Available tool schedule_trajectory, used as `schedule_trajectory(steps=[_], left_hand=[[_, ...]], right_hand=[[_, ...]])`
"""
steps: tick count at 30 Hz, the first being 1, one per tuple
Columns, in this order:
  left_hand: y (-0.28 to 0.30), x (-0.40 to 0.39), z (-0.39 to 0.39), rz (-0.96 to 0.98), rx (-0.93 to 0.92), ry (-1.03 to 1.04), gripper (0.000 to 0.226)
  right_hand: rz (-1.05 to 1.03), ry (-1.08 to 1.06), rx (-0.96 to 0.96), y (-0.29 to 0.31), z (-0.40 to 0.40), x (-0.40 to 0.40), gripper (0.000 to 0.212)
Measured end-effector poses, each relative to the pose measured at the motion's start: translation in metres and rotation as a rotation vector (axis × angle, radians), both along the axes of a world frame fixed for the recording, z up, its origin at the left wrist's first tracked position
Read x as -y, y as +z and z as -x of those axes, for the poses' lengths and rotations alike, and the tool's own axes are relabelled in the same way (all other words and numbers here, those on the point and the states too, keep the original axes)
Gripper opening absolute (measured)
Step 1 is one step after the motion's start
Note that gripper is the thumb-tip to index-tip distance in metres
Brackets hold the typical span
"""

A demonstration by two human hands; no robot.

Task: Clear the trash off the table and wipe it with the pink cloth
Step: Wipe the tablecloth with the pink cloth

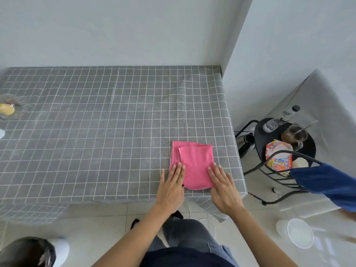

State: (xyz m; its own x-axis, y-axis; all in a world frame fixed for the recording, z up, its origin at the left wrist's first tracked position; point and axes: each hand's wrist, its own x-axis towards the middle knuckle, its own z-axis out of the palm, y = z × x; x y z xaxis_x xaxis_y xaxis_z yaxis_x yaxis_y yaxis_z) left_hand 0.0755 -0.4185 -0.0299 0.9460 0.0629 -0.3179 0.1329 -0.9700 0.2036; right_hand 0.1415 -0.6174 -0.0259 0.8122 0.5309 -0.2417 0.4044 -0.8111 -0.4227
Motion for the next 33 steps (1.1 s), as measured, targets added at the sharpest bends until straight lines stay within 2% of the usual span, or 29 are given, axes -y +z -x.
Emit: schedule_trajectory(steps=[3, 5, 15, 20, 23, 28, 33], left_hand=[[0.002, -0.010, -0.002, -0.010, 0.025, 0.008, 0.058], [0.005, -0.016, -0.012, 0.005, 0.067, 0.063, 0.060], [0.009, -0.022, -0.075, 0.064, 0.122, 0.163, 0.053], [0.009, -0.023, -0.082, 0.156, 0.289, 0.297, 0.030], [0.009, -0.023, -0.086, 0.223, 0.329, 0.365, 0.017], [0.010, -0.032, -0.099, 0.272, 0.395, 0.418, 0.012], [0.018, -0.043, -0.122, 0.180, 0.394, 0.407, 0.014]], right_hand=[[-0.095, -0.058, -0.023, 0.007, -0.009, -0.003, 0.064], [-0.113, -0.095, 0.007, 0.010, -0.022, -0.011, 0.057], [-0.009, -0.102, 0.099, 0.004, -0.093, -0.053, 0.041], [-0.101, -0.171, 0.104, 0.003, -0.099, -0.055, 0.025], [-0.142, -0.209, 0.140, 0.002, -0.097, -0.058, 0.017], [-0.214, -0.267, 0.158, -0.001, -0.093, -0.067, 0.017], [-0.273, -0.361, 0.152, 0.001, -0.096, -0.083, 0.018]])
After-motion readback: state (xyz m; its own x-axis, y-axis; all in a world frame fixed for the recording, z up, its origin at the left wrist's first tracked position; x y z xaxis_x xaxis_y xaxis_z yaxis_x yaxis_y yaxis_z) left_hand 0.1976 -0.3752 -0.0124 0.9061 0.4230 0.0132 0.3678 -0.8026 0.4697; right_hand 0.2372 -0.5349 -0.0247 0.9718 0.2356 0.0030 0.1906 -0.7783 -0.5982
